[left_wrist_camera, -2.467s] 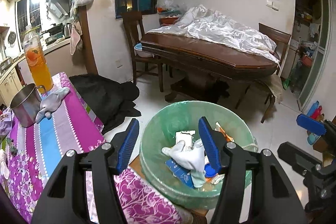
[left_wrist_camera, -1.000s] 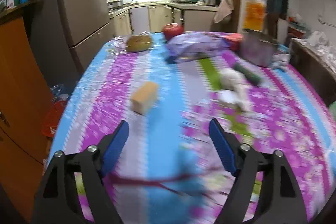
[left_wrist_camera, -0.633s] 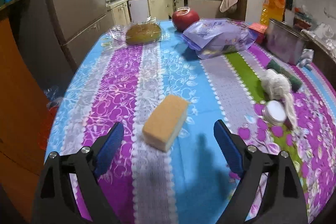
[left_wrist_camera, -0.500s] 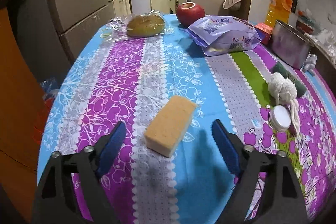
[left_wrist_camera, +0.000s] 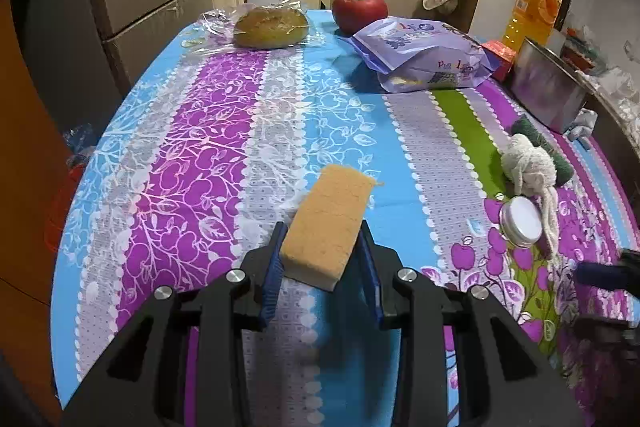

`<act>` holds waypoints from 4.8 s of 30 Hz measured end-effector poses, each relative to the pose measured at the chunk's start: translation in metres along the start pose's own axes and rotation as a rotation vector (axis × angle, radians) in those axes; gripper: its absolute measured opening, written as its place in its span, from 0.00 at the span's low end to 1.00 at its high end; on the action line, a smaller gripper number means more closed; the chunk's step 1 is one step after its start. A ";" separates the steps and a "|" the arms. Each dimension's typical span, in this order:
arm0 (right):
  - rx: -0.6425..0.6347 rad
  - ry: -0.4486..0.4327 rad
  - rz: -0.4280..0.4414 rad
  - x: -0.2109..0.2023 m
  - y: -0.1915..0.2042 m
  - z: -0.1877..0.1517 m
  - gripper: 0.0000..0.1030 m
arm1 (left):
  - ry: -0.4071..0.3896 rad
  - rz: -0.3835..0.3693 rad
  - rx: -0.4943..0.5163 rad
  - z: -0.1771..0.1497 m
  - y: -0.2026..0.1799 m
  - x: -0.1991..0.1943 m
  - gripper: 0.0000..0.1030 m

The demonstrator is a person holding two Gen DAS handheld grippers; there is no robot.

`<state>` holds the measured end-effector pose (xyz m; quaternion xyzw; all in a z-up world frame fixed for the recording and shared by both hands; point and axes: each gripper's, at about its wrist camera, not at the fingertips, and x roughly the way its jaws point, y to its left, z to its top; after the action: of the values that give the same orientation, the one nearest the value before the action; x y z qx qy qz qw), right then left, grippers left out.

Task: Collect trash
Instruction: 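Grasp the yellow sponge with the left tool while the right tool grasps the white jar lid, then carry the sponge and white lid over the green bin with both tools, then open both tools to drop the sponge and white lid into the bin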

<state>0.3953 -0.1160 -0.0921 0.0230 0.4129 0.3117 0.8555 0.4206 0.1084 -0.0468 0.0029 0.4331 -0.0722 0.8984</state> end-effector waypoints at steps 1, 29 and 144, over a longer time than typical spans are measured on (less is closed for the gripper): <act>0.004 0.023 -0.014 0.011 -0.004 0.004 0.46 | 0.000 -0.007 -0.004 0.000 0.001 0.000 0.32; -0.123 -0.048 -0.331 0.019 0.010 0.026 0.39 | -0.052 0.045 0.068 -0.009 -0.033 -0.012 0.30; 0.646 -0.083 -0.839 -0.489 -0.306 -0.315 0.39 | 0.061 -0.441 0.627 -0.115 -0.643 -0.073 0.30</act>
<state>0.0982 -0.7008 -0.0516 0.1307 0.4273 -0.2015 0.8716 0.2010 -0.5105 -0.0248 0.1862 0.4069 -0.3926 0.8035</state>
